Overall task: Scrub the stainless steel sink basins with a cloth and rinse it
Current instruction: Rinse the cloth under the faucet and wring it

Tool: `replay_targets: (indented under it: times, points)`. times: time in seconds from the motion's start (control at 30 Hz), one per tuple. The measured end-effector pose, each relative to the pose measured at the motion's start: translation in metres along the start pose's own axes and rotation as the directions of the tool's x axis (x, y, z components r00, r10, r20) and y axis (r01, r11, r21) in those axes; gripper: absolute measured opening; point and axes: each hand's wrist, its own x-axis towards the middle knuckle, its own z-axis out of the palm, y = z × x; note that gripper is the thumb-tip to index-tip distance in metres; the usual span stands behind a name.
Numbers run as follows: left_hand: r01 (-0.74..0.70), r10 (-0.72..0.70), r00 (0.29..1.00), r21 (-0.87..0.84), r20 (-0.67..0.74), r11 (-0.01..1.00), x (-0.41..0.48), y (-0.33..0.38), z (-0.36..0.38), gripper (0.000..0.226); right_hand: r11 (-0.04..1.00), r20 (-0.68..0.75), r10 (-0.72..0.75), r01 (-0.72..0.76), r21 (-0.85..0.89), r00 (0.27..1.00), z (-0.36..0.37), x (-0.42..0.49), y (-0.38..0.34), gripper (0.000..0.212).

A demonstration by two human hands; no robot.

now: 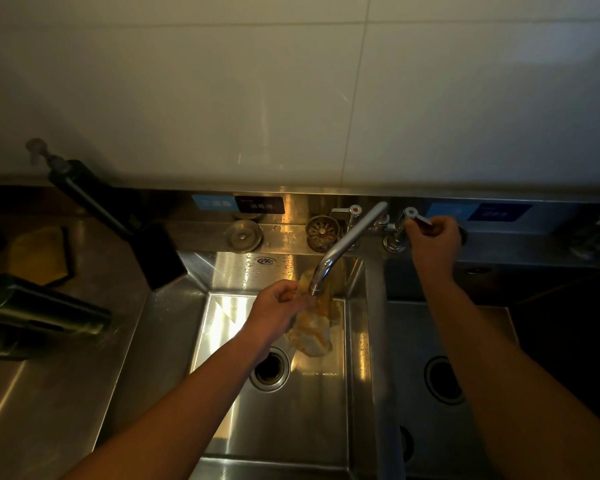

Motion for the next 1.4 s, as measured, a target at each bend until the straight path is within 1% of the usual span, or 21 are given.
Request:
replay_targets:
  times: [0.13,0.2,0.27,0.3,0.33,0.4,0.43,0.47,0.53,0.57,0.6,0.63,0.73,0.8,0.87,0.93,1.0,1.07,1.17,1.3,1.4]
  points:
    - [-0.007,0.008,1.000,0.015,-0.012,1.000,-0.001,-0.004,-0.005,0.015,0.998,-0.028,0.052,-0.051,0.029,0.998,0.001,-0.010,-0.006,0.038]
    - [0.000,0.001,1.000,0.034,-0.028,0.999,0.001,-0.010,-0.008,0.011,0.988,-0.096,0.119,-0.108,0.114,0.988,0.002,-0.030,-0.010,0.043]
    - [0.020,-0.017,0.998,0.043,-0.059,0.999,0.002,-0.017,-0.013,0.006,0.969,-0.147,0.209,-0.184,0.164,0.967,0.006,-0.068,-0.006,0.037]
    - [0.035,-0.032,0.997,0.041,-0.071,0.999,0.002,-0.021,-0.014,0.004,0.961,-0.125,0.242,-0.219,0.170,0.962,0.011,-0.091,-0.001,0.028]
    - [0.054,-0.052,0.996,0.025,-0.078,0.998,0.001,-0.024,-0.016,0.004,0.959,-0.054,0.256,-0.246,0.142,0.965,0.019,-0.115,0.007,0.017]
    - [0.111,-0.116,0.992,-0.074,-0.056,0.991,0.000,-0.030,-0.018,0.008,0.955,0.194,0.291,-0.296,-0.001,0.937,0.040,-0.160,0.023,0.008]
    - [0.147,-0.151,0.988,-0.133,-0.026,0.980,-0.001,-0.032,-0.019,0.011,0.932,0.315,0.357,-0.359,-0.055,0.879,0.050,-0.177,0.031,0.011]
    - [0.177,-0.176,0.984,-0.173,0.017,0.969,-0.001,-0.035,-0.021,0.016,0.886,0.428,0.439,-0.460,-0.059,0.790,0.058,-0.189,0.033,0.015]
    - [0.216,-0.201,0.975,-0.185,0.096,0.959,0.001,-0.045,-0.025,0.026,0.695,0.593,0.551,-0.716,0.063,0.587,0.070,-0.201,0.035,0.029]
    - [0.227,-0.210,0.971,-0.159,0.117,0.961,0.002,-0.049,-0.027,0.032,0.598,0.628,0.574,-0.793,0.117,0.526,0.073,-0.202,0.038,0.033]
    - [0.229,-0.216,0.969,-0.113,0.117,0.967,0.003,-0.054,-0.029,0.038,0.558,0.630,0.588,-0.818,0.138,0.507,0.075,-0.201,0.043,0.033]
    - [0.222,-0.216,0.971,-0.054,0.102,0.974,0.005,-0.058,-0.030,0.043,0.573,0.612,0.596,-0.809,0.129,0.520,0.077,-0.198,0.047,0.031]
    - [0.170,-0.172,0.985,0.055,0.029,0.984,0.012,-0.066,-0.029,0.043,0.756,0.515,0.568,-0.655,-0.016,0.642,0.078,-0.191,0.063,0.023]
    - [0.162,-0.162,0.987,0.036,0.010,0.986,0.017,-0.072,-0.025,0.031,0.813,0.465,0.536,-0.579,-0.061,0.704,0.080,-0.189,0.067,0.018]
    - [0.160,-0.162,0.986,0.054,0.027,0.986,0.023,-0.081,-0.020,0.030,0.840,0.451,0.498,-0.541,-0.038,0.741,0.082,-0.187,0.068,0.013]
    - [0.129,-0.128,0.992,0.078,-0.013,0.989,0.031,-0.088,-0.017,0.025,0.850,0.462,0.478,-0.526,-0.028,0.747,0.084,-0.185,0.069,0.012]
    - [0.117,-0.115,0.991,0.037,-0.065,0.992,0.040,-0.093,-0.017,0.014,0.845,0.445,0.487,-0.534,-0.022,0.752,0.085,-0.182,0.074,0.007]
    - [0.129,-0.127,0.990,0.034,-0.058,0.991,0.046,-0.099,-0.019,0.017,0.835,0.411,0.515,-0.549,-0.039,0.753,0.086,-0.180,0.079,0.005]
    - [0.136,-0.132,0.988,0.039,-0.074,0.990,0.055,-0.110,-0.021,0.023,0.828,0.356,0.537,-0.558,-0.051,0.765,0.095,-0.181,0.082,0.013]
    - [0.238,-0.247,0.963,-0.093,-0.108,0.967,0.064,-0.113,-0.009,0.028,0.832,0.276,0.549,-0.547,-0.093,0.789,0.111,-0.193,0.087,0.021]
    - [0.312,-0.322,0.940,-0.095,-0.110,0.945,0.074,-0.114,0.000,0.029,0.830,0.262,0.557,-0.543,-0.127,0.788,0.126,-0.208,0.090,0.026]
